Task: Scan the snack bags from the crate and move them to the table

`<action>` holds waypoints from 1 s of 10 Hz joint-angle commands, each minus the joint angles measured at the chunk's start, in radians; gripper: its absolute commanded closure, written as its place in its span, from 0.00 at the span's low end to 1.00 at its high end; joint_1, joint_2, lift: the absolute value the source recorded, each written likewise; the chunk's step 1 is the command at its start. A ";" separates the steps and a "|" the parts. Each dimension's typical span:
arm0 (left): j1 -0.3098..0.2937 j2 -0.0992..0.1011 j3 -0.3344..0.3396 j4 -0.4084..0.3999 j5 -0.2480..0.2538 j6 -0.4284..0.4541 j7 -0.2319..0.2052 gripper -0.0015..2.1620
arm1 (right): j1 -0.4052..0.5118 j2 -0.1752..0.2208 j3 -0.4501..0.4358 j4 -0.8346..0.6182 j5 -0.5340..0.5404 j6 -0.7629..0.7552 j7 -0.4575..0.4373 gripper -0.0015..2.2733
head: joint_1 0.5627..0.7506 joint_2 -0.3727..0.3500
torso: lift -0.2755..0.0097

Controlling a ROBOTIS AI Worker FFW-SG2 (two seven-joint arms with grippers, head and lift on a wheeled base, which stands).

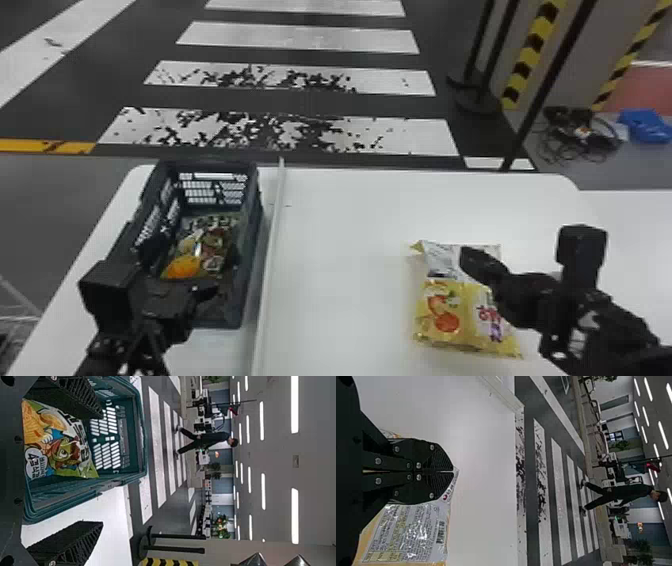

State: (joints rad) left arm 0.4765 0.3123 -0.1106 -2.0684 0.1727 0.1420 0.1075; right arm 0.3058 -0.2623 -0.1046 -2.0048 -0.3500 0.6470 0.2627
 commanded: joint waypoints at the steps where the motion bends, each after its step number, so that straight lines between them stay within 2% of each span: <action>1: -0.007 -0.001 -0.001 0.008 0.002 -0.005 0.000 0.02 | 0.030 0.011 0.011 0.004 0.014 -0.037 -0.002 0.98 | 0.70 0.47 | 0.63; 4: -0.007 0.001 -0.001 0.008 0.004 -0.011 0.001 0.02 | 0.044 0.011 0.036 0.081 0.025 -0.178 0.004 0.98 | 0.70 0.48 | 0.63; 10: -0.003 -0.001 -0.001 0.010 0.004 -0.017 0.001 0.02 | 0.053 0.000 0.063 0.192 0.037 -0.283 0.056 0.98 | 0.70 0.49 | 0.63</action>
State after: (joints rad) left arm 0.4731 0.3109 -0.1120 -2.0588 0.1774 0.1251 0.1089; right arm 0.3589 -0.2595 -0.0424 -1.8228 -0.3172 0.3733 0.3172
